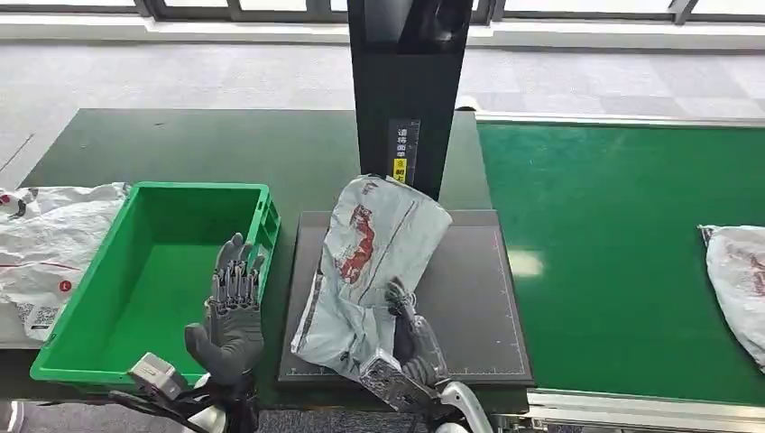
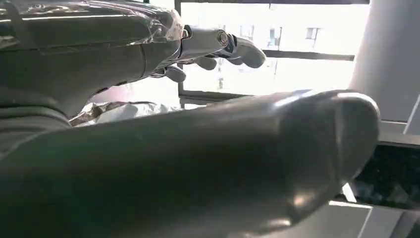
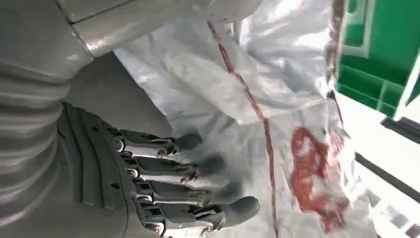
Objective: Moved the parcel from conveyor to table for the left to box.
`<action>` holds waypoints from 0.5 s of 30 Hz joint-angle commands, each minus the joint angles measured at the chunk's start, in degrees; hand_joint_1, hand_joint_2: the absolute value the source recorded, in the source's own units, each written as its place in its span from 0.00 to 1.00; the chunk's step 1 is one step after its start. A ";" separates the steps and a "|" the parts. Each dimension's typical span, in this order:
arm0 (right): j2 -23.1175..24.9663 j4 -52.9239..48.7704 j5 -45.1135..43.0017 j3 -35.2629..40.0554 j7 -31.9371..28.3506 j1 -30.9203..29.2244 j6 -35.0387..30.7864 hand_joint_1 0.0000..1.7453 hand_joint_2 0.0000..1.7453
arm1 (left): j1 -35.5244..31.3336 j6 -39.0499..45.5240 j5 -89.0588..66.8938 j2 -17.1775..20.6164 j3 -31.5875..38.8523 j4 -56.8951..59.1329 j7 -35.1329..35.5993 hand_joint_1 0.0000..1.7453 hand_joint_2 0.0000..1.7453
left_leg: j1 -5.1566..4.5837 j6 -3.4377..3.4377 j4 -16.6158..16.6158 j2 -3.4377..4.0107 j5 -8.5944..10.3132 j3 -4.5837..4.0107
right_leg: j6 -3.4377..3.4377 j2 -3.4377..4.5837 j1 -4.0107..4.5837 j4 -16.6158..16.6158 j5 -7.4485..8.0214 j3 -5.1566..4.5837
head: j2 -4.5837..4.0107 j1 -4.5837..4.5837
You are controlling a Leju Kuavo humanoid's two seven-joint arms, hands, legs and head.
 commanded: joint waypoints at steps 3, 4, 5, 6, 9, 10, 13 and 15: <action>-3.98 -13.54 -2.14 2.59 -3.36 3.90 -3.74 0.00 1.00 | -0.64 9.03 -2.38 0.31 -0.49 0.97 3.09 0.00 0.00 | 0.02 0.00 -0.07 0.04 -0.01 0.09 | -0.03 -0.08 0.03 -0.10 -0.01 0.11 | 0.00 0.00; -4.23 -15.43 -2.13 2.34 -3.55 4.54 -4.33 0.00 1.00 | -0.45 10.54 -2.76 0.18 -0.61 0.74 3.64 0.00 0.00 | 0.00 0.01 -0.04 0.00 0.00 0.04 | -0.02 -0.10 0.01 -0.06 -0.02 0.06 | 0.00 0.00; -4.54 -18.51 -2.37 1.69 -5.27 5.60 -6.19 0.00 1.00 | -0.04 14.56 -4.35 -0.05 -0.96 0.22 3.94 0.00 0.00 | -0.01 0.01 0.00 -0.03 0.00 -0.02 | -0.01 -0.10 0.00 -0.01 -0.02 0.01 | 0.00 0.00; -4.69 -22.12 -3.09 0.68 -8.01 6.82 -8.74 0.00 1.00 | 0.35 17.56 -5.72 0.58 -2.55 -0.35 3.13 0.00 0.00 | 0.02 0.01 -0.06 0.02 -0.04 0.11 | -0.03 -0.14 0.04 -0.11 -0.04 0.15 | 0.00 0.00; -5.12 -25.47 -3.48 0.14 -8.72 7.81 -9.26 0.00 1.00 | 0.36 18.03 -5.67 1.52 -3.97 -0.34 3.17 0.00 0.00 | -0.03 0.02 -0.01 -0.05 -0.03 0.01 | -0.01 -0.14 -0.02 -0.01 -0.06 0.04 | 0.00 0.00; -5.12 -25.47 -3.48 0.14 -8.72 7.81 -9.26 0.00 1.00 | 0.36 18.03 -5.67 1.52 -3.97 -0.34 3.17 0.00 0.00 | -0.03 0.01 -0.03 -0.02 -0.01 0.02 | -0.01 -0.09 -0.02 -0.03 -0.03 0.03 | 0.00 0.00; -4.64 -31.29 -9.27 -2.07 -16.12 9.98 -12.62 0.00 1.00 | -0.94 18.38 -8.28 3.65 -6.21 2.04 2.65 0.00 0.00 | -0.04 0.00 -0.03 -0.07 -0.03 0.02 | -0.01 -0.14 -0.03 -0.03 -0.05 0.02 | 0.00 0.00; -4.63 -34.91 -10.50 -3.07 -16.81 11.57 -14.61 0.00 1.00 | -1.19 16.26 -11.59 4.85 -8.25 2.56 3.07 0.00 0.00 | -0.03 0.02 -0.05 -0.14 -0.05 0.04 | -0.01 -0.24 -0.02 -0.07 -0.09 0.07 | 0.00 0.00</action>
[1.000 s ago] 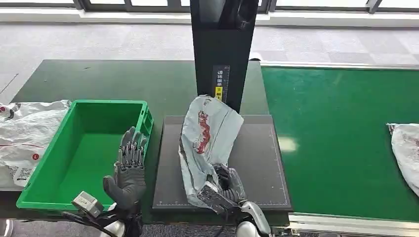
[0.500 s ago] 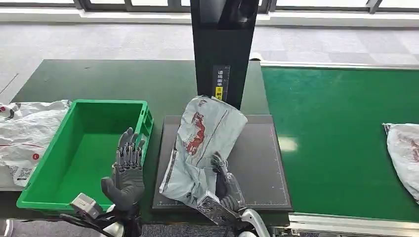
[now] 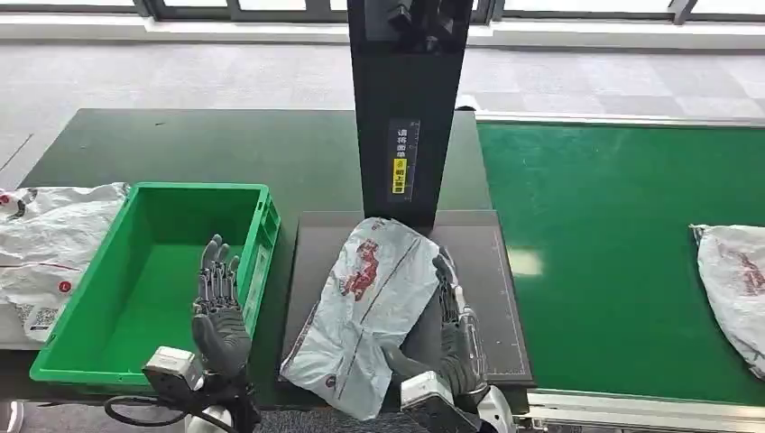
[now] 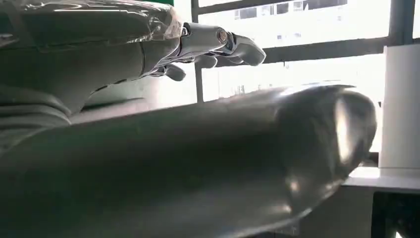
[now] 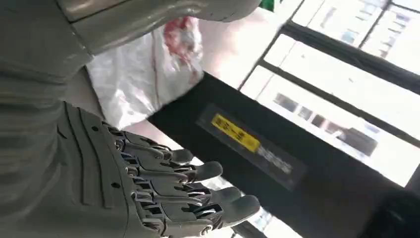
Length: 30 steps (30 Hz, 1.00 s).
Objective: Moved the parcel from conveyor to table for the left to box.
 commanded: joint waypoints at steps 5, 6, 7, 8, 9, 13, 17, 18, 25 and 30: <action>-2.87 -16.35 -6.16 -2.11 -6.53 5.97 -5.67 0.00 1.00 | -2.77 1.95 -20.57 5.38 -9.63 5.63 3.29 0.00 1.00 | -0.01 0.00 -0.08 -0.09 0.02 0.09 | -0.02 -0.20 0.01 -0.08 -0.03 0.13 | 0.00 0.00; -2.63 -16.42 -5.44 -1.80 -6.53 6.12 -5.66 0.00 1.00 | -3.48 3.58 -26.42 5.07 -10.77 6.90 5.56 0.00 1.00 | -0.01 0.00 -0.12 -0.10 0.02 0.14 | -0.03 -0.24 0.01 -0.14 -0.03 0.20 | 0.00 0.00; -2.43 -16.27 -5.31 -1.86 -6.53 6.16 -5.52 0.00 1.00 | -3.82 4.25 -29.00 5.07 -11.19 7.68 6.82 0.00 1.00 | 0.00 -0.01 -0.10 -0.08 0.02 0.12 | -0.03 -0.22 0.02 -0.12 -0.03 0.17 | 0.00 0.00; -2.24 -16.16 -5.25 -1.96 -6.53 6.10 -5.19 0.00 1.00 | -4.02 4.60 -30.70 4.75 -11.51 8.41 7.51 0.00 1.00 | -0.02 -0.01 -0.09 -0.10 0.03 0.10 | -0.02 -0.21 -0.01 -0.09 -0.02 0.13 | 0.00 0.00; -2.00 -15.92 -6.07 -2.50 -6.53 5.84 -3.49 0.00 1.00 | -4.92 4.28 -39.19 5.28 -13.64 10.90 12.13 0.00 1.00 | -0.02 -0.01 -0.15 -0.11 0.05 0.16 | -0.03 -0.26 0.00 -0.16 -0.01 0.21 | 0.00 0.00; -1.83 -15.80 -6.06 -2.93 -6.53 5.60 -2.97 0.00 1.00 | -5.19 4.88 -41.11 4.47 -13.76 13.13 12.32 0.00 1.00 | -0.01 -0.01 -0.14 -0.04 0.04 0.16 | -0.02 -0.17 0.01 -0.16 0.01 0.20 | 0.00 0.00; -1.79 -15.46 -5.81 -3.31 -6.53 5.26 -1.45 0.00 1.00 | -7.13 4.05 -53.95 5.00 -17.07 18.83 17.45 0.00 1.00 | 0.00 -0.01 -0.18 -0.01 0.04 0.22 | -0.04 -0.14 0.02 -0.19 0.00 0.24 | 0.00 0.00; -1.68 -15.11 -6.05 -3.59 -6.53 5.18 -0.62 0.00 1.00 | -7.69 4.46 -55.50 4.60 -17.30 20.77 18.17 0.00 1.00 | 0.03 -0.02 -0.21 0.00 0.04 0.26 | -0.06 -0.16 0.05 -0.25 0.02 0.31 | 0.00 0.00; -1.40 -14.38 -5.67 -3.56 -6.53 5.15 -0.28 0.00 1.00 | -10.46 4.18 -59.03 3.96 -16.44 26.35 21.83 0.00 1.00 | 0.00 -0.02 -0.12 0.03 0.03 0.18 | -0.03 -0.06 0.01 -0.13 0.01 0.18 | 0.00 0.00; -0.69 -14.91 -5.19 -3.97 -6.53 5.88 0.19 0.00 1.00 | -10.98 3.95 -61.64 3.58 -15.61 28.29 24.75 0.00 1.00 | 0.00 -0.01 -0.10 0.03 0.02 0.15 | -0.03 -0.05 0.02 -0.12 0.01 0.17 | 0.00 0.00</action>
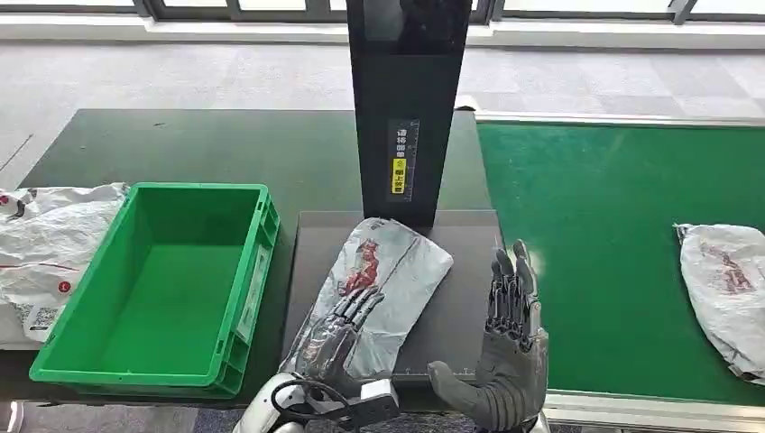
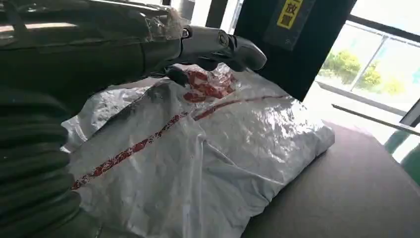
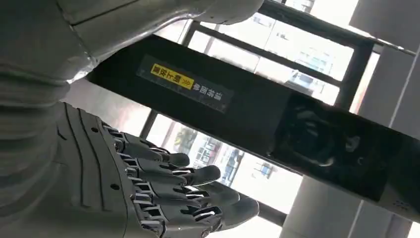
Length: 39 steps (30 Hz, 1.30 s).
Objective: Moved the parcel from conveyor to table for the left to box.
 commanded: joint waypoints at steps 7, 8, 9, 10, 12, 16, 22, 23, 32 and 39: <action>1.12 -0.74 1.01 -4.38 0.11 1.82 1.18 0.00 1.00 | -2.01 0.73 -1.42 1.05 -0.04 4.87 1.74 1.00 1.00 | 0.03 -0.02 -0.12 0.06 0.01 0.16 | -0.05 -0.08 0.05 -0.14 0.01 0.19 | 0.00 0.00; 1.12 -0.74 1.01 -4.38 0.11 1.82 1.18 0.00 1.00 | -2.01 0.73 -1.42 1.05 -0.04 4.87 1.74 1.00 1.00 | 0.01 -0.01 -0.06 0.04 0.00 0.07 | -0.03 -0.06 0.03 -0.06 0.00 0.08 | 0.00 0.00; 1.23 -0.95 1.01 -4.46 0.11 1.97 1.41 0.00 1.00 | -1.68 0.67 -1.34 1.13 0.20 3.96 1.72 1.00 1.00 | 0.03 -0.02 -0.10 0.07 -0.01 0.13 | -0.05 -0.06 0.05 -0.11 0.01 0.16 | 0.00 0.00; 1.28 -1.03 1.01 -4.49 0.11 2.03 1.46 0.00 1.00 | -1.54 0.79 -1.14 1.07 0.47 3.66 1.75 1.00 1.00 | 0.01 -0.01 -0.05 0.06 -0.01 0.07 | -0.03 -0.03 0.02 -0.05 0.00 0.08 | 0.00 0.00; 1.44 -1.24 0.99 -4.54 0.11 2.19 1.76 0.00 1.00 | -1.24 1.10 -0.61 1.00 1.07 3.04 1.62 1.00 1.00 | 0.02 -0.01 -0.09 0.06 0.00 0.10 | -0.04 -0.05 0.04 -0.09 0.01 0.11 | 0.00 0.00; 1.61 -1.31 1.08 -4.77 0.11 2.18 2.31 0.00 1.00 | -0.81 1.22 0.03 0.93 1.50 2.20 1.19 1.00 1.00 | 0.03 -0.01 -0.10 0.14 -0.02 0.13 | -0.05 0.01 0.05 -0.12 0.02 0.15 | 0.00 0.00; 1.61 -1.31 1.08 -4.77 0.11 2.18 2.31 0.00 1.00 | -0.81 1.22 0.03 0.93 1.50 2.20 1.19 1.00 1.00 | 0.03 -0.01 -0.11 0.12 -0.01 0.16 | -0.05 -0.01 0.05 -0.13 0.02 0.18 | 0.00 0.00; 1.61 -1.31 1.08 -4.77 0.11 2.18 2.31 0.00 1.00 | -0.81 1.22 0.03 0.93 1.50 2.20 1.19 1.00 1.00 | 0.03 -0.02 -0.16 0.15 0.00 0.20 | -0.06 0.00 0.05 -0.18 0.03 0.21 | 0.00 0.00; 1.90 -1.62 1.17 -5.22 0.11 2.16 3.34 0.00 1.00 | 0.03 2.90 1.52 0.38 2.82 0.41 0.13 1.00 1.00 | 0.03 -0.02 -0.12 0.15 -0.02 0.18 | -0.05 0.01 0.05 -0.15 0.02 0.20 | 0.00 0.00; 1.83 -1.21 0.63 -5.25 0.11 1.60 3.35 0.00 1.00 | 1.62 10.78 8.50 -0.14 4.80 -7.84 -5.45 1.00 1.00 | 0.04 -0.01 -0.03 0.13 -0.03 0.04 | -0.04 0.03 0.06 -0.06 0.02 0.06 | 0.00 0.00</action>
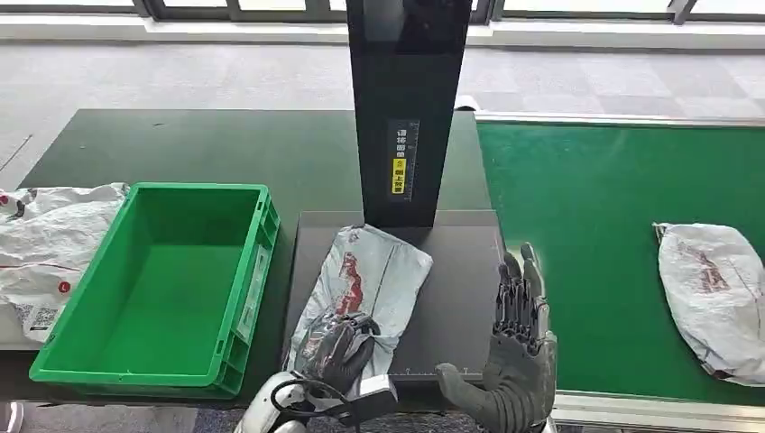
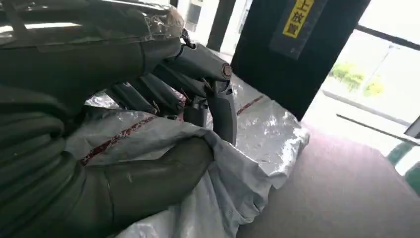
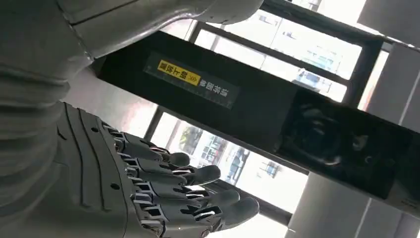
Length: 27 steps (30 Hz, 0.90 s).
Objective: Moved the parcel from conveyor to table for the left to box.
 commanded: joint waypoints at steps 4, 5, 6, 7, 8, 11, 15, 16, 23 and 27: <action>0.18 0.85 -1.03 -1.90 0.13 -0.70 -0.26 0.00 1.00 | 3.02 11.03 10.26 0.20 5.78 -14.64 -7.85 1.00 1.00 | 0.04 -0.02 -0.04 0.19 -0.03 0.09 | -0.05 0.06 0.06 -0.08 0.02 0.08 | 0.00 0.00; 0.20 0.88 -1.12 -1.89 0.13 -0.68 -0.10 0.00 1.00 | 3.98 12.19 12.33 0.44 5.89 -17.42 -9.25 1.00 1.00 | 0.04 -0.02 -0.02 0.15 -0.03 0.05 | -0.05 0.06 0.06 -0.04 0.02 0.03 | 0.00 0.00; 0.19 0.94 -1.21 -1.88 0.13 -0.75 -0.04 0.00 1.00 | 4.49 12.01 13.92 0.74 5.80 -18.65 -9.99 1.00 1.00 | 0.02 -0.01 0.00 0.11 -0.02 0.00 | -0.03 0.05 0.03 -0.02 0.01 0.00 | 0.00 0.00; 0.17 1.08 -1.34 -1.86 0.13 -0.86 -0.02 0.00 1.00 | 5.17 12.10 15.24 1.04 5.96 -20.06 -10.73 1.00 1.00 | 0.04 -0.02 -0.03 0.21 -0.04 0.06 | -0.05 0.10 0.05 -0.05 0.01 0.03 | 0.00 0.00; 0.15 1.13 -1.37 -1.86 0.13 -0.92 -0.02 0.00 1.00 | 5.37 12.04 15.34 1.12 6.00 -20.31 -10.81 1.00 1.00 | 0.03 -0.02 -0.02 0.20 -0.04 0.04 | -0.03 0.13 0.05 -0.04 0.02 0.01 | 0.00 0.00; -0.09 1.44 -1.90 -1.82 0.13 -1.15 -0.16 0.00 1.00 | 6.63 14.51 15.13 1.58 6.16 -22.28 -12.41 1.00 1.00 | 0.03 -0.02 -0.06 0.20 -0.03 0.09 | -0.04 0.11 0.04 -0.07 0.01 0.06 | 0.00 0.00; -0.96 2.11 -2.55 -1.28 0.13 -1.39 -1.33 0.00 1.00 | 7.74 19.47 16.03 3.16 7.18 -27.05 -14.28 1.00 1.00 | 0.03 0.02 -0.10 0.27 -0.07 0.14 | -0.05 0.16 0.05 -0.11 0.00 0.11 | 0.00 0.00; -1.09 2.17 -2.70 -1.15 0.13 -1.37 -1.64 0.00 1.00 | 7.55 20.13 16.34 3.45 7.81 -27.96 -14.40 1.00 1.00 | 0.04 0.02 -0.06 0.21 -0.07 0.08 | -0.04 0.13 0.05 -0.08 -0.01 0.07 | 0.00 0.00; -1.00 2.35 -2.60 -0.66 0.13 -1.12 -1.59 0.00 1.00 | 2.21 20.36 23.26 4.91 19.11 -26.78 -13.70 1.00 1.00 | 0.05 -0.01 -0.16 0.23 -0.02 0.18 | -0.10 0.10 0.07 -0.14 0.01 0.16 | 0.00 0.00; -0.90 2.20 -2.49 -0.75 0.13 -1.07 -1.50 0.00 1.00 | -1.13 17.17 25.71 4.69 24.77 -22.12 -12.32 1.00 1.00 | 0.05 -0.01 -0.18 0.10 0.03 0.18 | -0.09 -0.01 0.07 -0.14 0.02 0.18 | 0.00 0.00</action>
